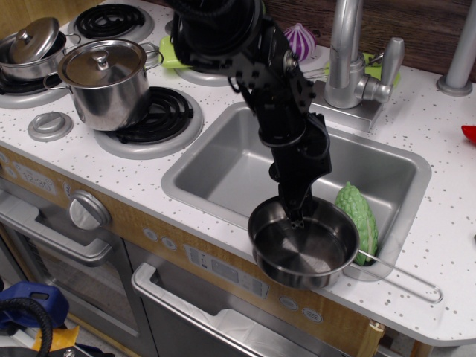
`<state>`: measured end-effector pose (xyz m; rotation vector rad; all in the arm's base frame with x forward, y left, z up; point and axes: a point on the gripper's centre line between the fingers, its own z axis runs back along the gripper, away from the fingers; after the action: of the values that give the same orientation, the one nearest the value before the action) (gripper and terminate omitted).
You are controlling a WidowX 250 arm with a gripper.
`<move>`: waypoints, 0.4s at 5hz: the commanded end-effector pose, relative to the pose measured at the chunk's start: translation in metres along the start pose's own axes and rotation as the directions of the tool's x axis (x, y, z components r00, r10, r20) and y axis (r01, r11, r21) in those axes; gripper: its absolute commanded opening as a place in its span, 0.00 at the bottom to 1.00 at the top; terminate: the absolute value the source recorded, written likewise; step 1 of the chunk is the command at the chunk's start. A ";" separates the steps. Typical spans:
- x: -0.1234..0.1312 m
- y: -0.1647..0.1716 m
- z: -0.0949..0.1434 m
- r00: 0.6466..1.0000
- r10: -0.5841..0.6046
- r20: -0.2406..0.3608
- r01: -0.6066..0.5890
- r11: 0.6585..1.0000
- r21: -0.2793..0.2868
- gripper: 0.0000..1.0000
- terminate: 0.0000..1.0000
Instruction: Put pan in sink
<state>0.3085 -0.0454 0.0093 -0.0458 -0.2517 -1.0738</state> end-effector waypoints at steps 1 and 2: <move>0.006 0.027 0.028 0.999 -0.032 -0.014 0.033 0.998 0.052 0.00 0.00; -0.003 0.064 0.039 0.994 -0.099 -0.037 0.101 0.993 0.060 0.00 0.00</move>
<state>0.3551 0.0027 0.0399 0.0469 -0.2206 -1.1956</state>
